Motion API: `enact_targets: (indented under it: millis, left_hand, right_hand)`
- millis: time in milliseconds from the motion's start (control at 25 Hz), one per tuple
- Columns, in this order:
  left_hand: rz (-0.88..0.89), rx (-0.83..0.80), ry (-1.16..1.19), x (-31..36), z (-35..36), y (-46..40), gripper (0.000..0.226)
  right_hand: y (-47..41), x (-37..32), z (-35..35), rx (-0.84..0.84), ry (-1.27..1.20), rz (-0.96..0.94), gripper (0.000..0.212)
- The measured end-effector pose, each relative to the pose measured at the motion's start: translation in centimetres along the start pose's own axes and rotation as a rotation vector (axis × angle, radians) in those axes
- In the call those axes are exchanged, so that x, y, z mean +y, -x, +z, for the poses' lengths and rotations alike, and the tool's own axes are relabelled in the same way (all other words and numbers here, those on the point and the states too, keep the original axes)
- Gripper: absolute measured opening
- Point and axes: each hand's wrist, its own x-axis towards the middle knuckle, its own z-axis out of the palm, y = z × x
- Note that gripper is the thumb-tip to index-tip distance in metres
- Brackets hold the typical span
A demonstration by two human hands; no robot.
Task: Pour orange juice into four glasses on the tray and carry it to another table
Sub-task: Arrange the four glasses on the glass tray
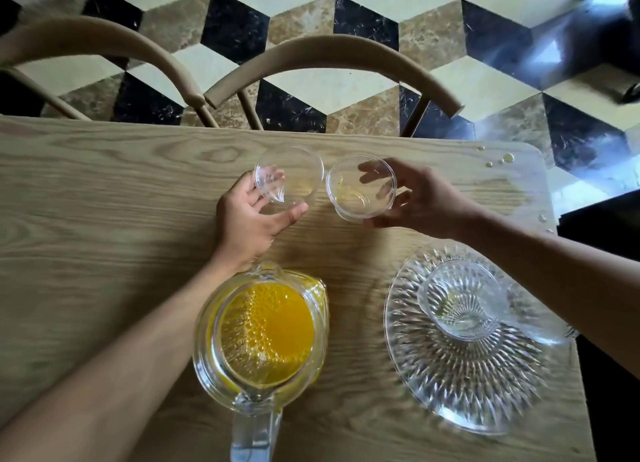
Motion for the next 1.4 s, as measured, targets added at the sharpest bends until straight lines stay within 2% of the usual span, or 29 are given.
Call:
enact_targets:
  millis: [160,440,600,720,840,960,1200,1400]
  left_hand:
    - [0.059,0.017,0.013,3.6,-2.1,0.5,0.086]
    - [0.161,-0.022,-0.049,14.4,-6.4,3.7,0.088]
    - [0.234,-0.005,-0.053,19.7,-6.2,8.1,0.069]
    - [0.251,0.004,-0.034,21.8,-4.1,12.1,0.073]
    - [0.233,0.016,-0.019,21.6,-0.8,16.6,0.08]
    - [0.173,0.042,-0.001,19.3,2.8,20.7,0.071]
    - [0.104,0.07,-0.051,13.3,8.2,26.2,0.068]
    - [0.0,0.069,-0.003,9.1,11.9,27.3,0.063]
  right_hand:
    - [0.9,-3.1,-1.4,0.09,-0.044,-0.002,0.08]
    - [5.8,-10.1,-4.2,0.257,-0.148,-0.079,0.071]
    - [10.2,-12.4,-5.6,0.333,-0.124,-0.088,0.068]
    - [13.5,-13.1,-6.5,0.338,-0.101,-0.092,0.07]
    - [18.1,-12.8,-6.8,0.43,0.006,-0.133,0.07]
    - [22.3,-12.0,-6.4,0.52,0.028,-0.104,0.07]
    - [28.7,-7.8,-3.6,0.514,0.002,-0.029,0.077]
    - [31.6,-3.1,0.4,0.535,-0.054,0.09,0.081]
